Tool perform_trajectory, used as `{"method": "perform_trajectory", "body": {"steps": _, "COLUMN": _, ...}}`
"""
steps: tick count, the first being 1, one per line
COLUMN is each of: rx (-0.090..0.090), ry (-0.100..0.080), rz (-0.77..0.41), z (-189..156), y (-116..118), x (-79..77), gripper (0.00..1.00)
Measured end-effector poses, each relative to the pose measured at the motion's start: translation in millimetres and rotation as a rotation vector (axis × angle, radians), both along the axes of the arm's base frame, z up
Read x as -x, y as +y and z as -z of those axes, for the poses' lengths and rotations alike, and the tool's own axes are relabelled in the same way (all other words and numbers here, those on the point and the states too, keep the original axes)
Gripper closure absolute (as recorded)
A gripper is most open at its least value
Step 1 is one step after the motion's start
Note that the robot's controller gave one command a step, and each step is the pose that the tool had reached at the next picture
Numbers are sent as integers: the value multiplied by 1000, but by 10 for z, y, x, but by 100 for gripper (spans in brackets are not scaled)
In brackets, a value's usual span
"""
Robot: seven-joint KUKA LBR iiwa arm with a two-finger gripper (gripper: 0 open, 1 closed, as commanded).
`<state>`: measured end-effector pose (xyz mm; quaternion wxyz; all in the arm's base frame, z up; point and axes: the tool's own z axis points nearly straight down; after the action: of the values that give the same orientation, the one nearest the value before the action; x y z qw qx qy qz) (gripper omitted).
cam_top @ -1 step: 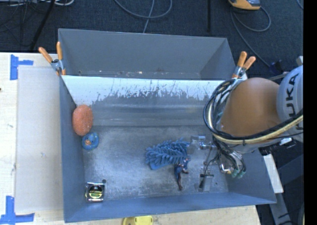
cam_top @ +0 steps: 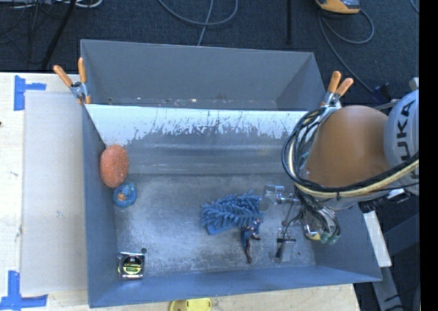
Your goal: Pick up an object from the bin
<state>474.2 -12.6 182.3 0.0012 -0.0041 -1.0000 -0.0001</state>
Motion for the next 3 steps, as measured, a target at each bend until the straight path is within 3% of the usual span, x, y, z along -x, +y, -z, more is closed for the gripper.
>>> {"method": "perform_trajectory", "body": {"steps": 1, "rx": 0, "ry": -8, "rz": -25, "z": 538, "y": 241, "x": -333, "gripper": 0}}
{"method": "perform_trajectory", "body": {"steps": 2, "rx": -1, "ry": -4, "rz": 73, "z": 887, "y": 285, "x": -175, "gripper": 100}}
{"method": "perform_trajectory", "body": {"steps": 3, "rx": 0, "ry": -4, "rz": 72, "z": 887, "y": 285, "x": -175, "gripper": 100}}
